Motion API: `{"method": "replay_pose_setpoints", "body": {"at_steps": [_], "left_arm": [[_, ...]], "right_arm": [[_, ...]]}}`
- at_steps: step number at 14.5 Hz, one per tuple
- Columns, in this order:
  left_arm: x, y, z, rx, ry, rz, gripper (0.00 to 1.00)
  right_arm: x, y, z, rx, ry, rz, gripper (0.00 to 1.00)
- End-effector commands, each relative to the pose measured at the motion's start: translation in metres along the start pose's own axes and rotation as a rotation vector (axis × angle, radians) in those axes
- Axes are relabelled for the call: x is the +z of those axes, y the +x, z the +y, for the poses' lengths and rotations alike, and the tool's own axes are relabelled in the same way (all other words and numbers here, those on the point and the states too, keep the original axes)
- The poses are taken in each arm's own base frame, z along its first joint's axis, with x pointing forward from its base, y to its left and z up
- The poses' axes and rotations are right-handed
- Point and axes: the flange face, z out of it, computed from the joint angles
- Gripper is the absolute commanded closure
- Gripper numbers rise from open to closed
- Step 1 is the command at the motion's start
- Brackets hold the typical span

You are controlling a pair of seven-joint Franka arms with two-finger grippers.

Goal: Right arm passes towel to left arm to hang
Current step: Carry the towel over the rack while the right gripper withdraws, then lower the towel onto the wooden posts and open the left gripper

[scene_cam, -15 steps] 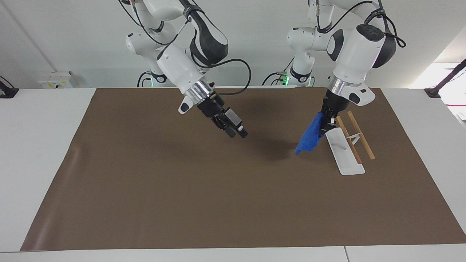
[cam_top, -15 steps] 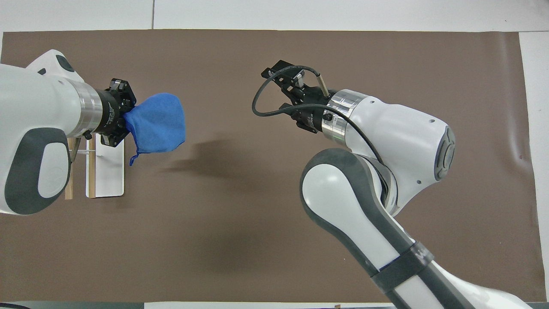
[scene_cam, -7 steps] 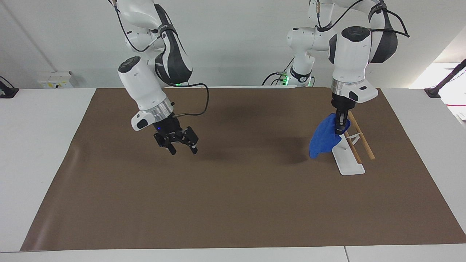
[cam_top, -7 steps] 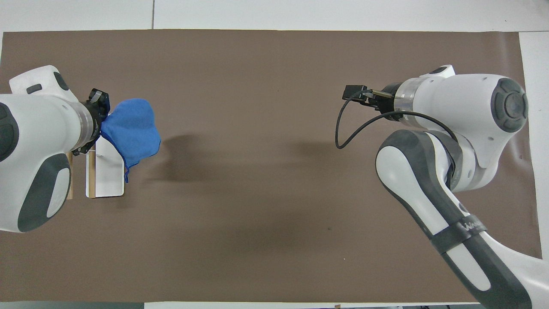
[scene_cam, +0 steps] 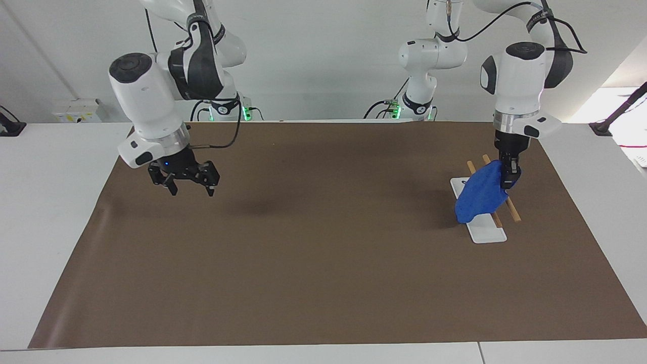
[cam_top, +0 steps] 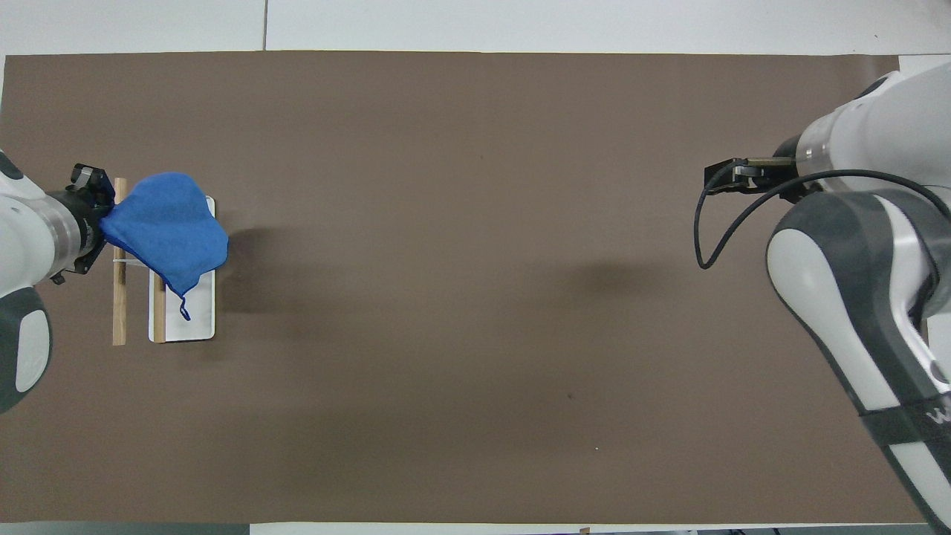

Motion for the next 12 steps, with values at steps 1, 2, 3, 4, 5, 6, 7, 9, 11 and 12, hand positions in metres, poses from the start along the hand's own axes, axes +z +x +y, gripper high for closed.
{"method": "replay_pose_setpoints", "body": {"at_steps": [1, 2, 3, 4, 5, 6, 7, 9, 11, 12], "left_arm": [[0.006, 0.028, -0.028, -0.041, -0.039, 0.039, 1.00], [0.009, 0.037, -0.034, -0.058, -0.046, 0.047, 1.00], [0.012, 0.052, -0.041, -0.086, -0.056, 0.061, 1.00], [0.014, 0.059, -0.046, -0.097, -0.063, 0.068, 1.00], [0.017, 0.064, -0.050, -0.105, -0.076, 0.073, 1.00], [0.020, 0.067, -0.053, -0.114, -0.077, 0.076, 1.00], [0.023, 0.068, -0.053, -0.113, -0.074, 0.074, 1.00], [0.036, 0.078, -0.061, -0.133, -0.050, 0.076, 1.00], [0.047, 0.079, -0.065, -0.141, -0.026, 0.068, 1.00], [0.055, 0.078, -0.070, -0.146, -0.008, 0.061, 1.00]], "right_arm": [[-0.045, -0.015, 0.026, -0.006, -0.020, 0.017, 0.00], [-0.062, -0.019, 0.032, 0.004, -0.022, 0.002, 0.00], [-0.081, -0.021, 0.038, 0.015, -0.029, -0.027, 0.00], [-0.096, -0.022, 0.046, 0.024, -0.044, -0.044, 0.00], [-0.114, -0.023, 0.056, 0.039, -0.069, -0.067, 0.00], [-0.128, -0.025, 0.065, 0.051, -0.077, -0.095, 0.00], [-0.132, -0.022, 0.066, 0.055, -0.087, -0.124, 0.00], [-0.120, -0.025, 0.064, 0.054, -0.092, -0.151, 0.00], [-0.105, -0.040, 0.064, 0.045, -0.091, -0.157, 0.00], [-0.106, -0.038, 0.064, 0.041, -0.090, -0.147, 0.00]]}}
